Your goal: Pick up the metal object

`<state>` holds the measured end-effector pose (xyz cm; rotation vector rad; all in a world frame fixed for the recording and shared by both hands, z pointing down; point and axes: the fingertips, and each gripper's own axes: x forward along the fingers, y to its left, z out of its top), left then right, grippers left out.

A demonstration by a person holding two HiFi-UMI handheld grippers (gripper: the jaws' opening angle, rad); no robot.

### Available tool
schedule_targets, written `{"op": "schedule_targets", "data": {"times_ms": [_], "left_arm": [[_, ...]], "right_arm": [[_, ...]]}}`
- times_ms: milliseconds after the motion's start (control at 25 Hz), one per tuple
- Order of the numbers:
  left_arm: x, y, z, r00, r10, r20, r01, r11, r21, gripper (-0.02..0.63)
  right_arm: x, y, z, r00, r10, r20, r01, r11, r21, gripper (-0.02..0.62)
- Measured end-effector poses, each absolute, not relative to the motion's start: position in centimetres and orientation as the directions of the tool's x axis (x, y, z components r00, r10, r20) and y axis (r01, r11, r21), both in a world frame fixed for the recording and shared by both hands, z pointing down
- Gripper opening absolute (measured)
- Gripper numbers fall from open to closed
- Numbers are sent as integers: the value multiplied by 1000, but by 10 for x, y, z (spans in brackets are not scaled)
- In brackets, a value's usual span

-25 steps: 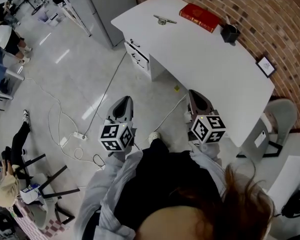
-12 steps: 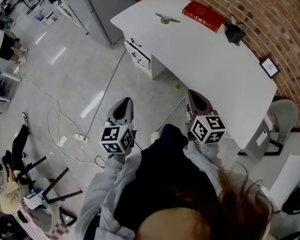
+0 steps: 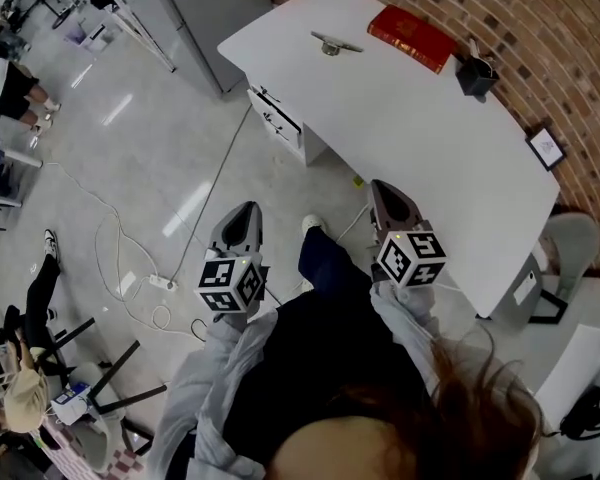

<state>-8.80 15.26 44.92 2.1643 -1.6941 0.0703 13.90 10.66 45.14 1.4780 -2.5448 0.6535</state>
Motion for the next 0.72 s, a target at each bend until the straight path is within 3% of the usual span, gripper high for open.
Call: {"op": "schedule_targets", "data": {"times_ms": [720], "left_arm": [[-126, -13, 438, 206, -946, 251, -958, -143, 248, 34]], "right_arm": [[100, -81, 445, -548, -773, 319, -834, 479, -274, 5]]}}
